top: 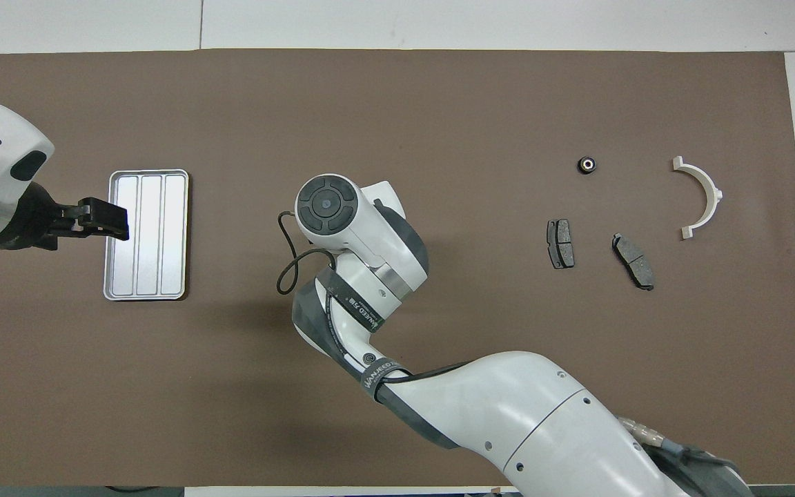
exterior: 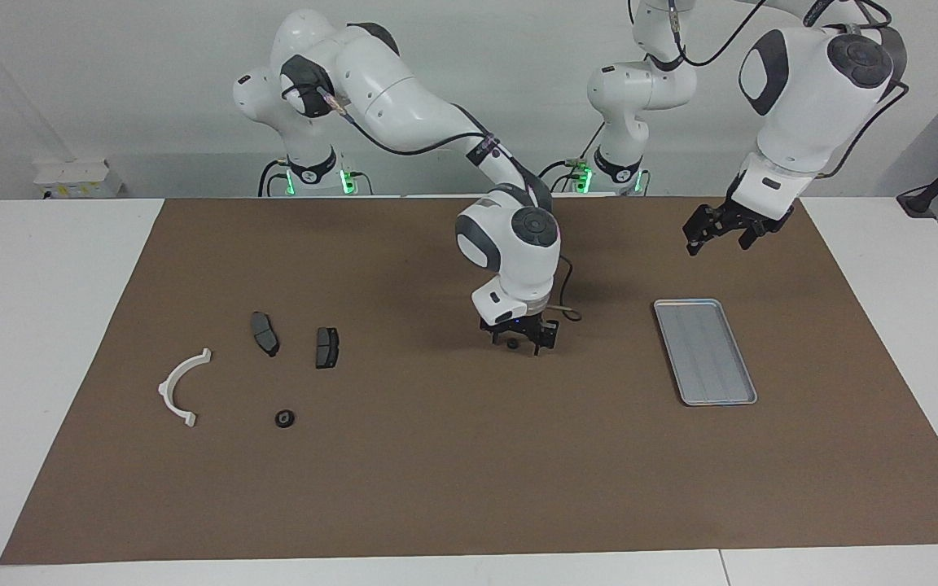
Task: Place bearing gear from tray to pile
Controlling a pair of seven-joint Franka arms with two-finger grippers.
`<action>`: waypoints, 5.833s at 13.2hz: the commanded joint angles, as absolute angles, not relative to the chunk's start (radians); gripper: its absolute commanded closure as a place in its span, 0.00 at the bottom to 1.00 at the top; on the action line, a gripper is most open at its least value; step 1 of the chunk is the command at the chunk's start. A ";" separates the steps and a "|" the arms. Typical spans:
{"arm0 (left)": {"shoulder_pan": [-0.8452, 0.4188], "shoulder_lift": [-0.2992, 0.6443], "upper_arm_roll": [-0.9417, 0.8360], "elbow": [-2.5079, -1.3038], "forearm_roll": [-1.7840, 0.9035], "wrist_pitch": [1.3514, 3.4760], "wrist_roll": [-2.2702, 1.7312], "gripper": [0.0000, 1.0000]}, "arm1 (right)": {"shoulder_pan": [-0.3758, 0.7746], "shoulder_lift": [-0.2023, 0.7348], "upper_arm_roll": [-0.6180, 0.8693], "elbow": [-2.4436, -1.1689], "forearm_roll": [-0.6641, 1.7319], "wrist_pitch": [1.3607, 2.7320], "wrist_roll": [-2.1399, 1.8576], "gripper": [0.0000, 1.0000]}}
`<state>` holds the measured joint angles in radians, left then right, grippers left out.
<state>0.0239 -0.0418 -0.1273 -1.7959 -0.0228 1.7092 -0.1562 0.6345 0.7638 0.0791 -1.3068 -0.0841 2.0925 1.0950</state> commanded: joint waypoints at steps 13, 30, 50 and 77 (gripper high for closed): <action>0.023 -0.052 -0.124 -1.790 -0.034 1.698 -0.152 0.00 | 0.526 0.746 0.092 -1.185 -0.092 1.869 0.952 1.00; 0.023 -0.052 -0.124 -1.790 -0.034 1.698 -0.152 0.00 | 0.104 0.638 0.103 -1.502 -0.080 2.154 0.161 1.00; 0.023 -0.054 -0.124 -1.790 -0.034 1.698 -0.152 0.00 | 0.018 0.476 0.098 -1.500 -0.072 2.033 0.017 0.00; 0.023 -0.054 -0.124 -1.790 -0.034 1.698 -0.152 0.00 | 0.078 -0.040 -0.046 -1.638 -0.009 1.598 0.023 0.00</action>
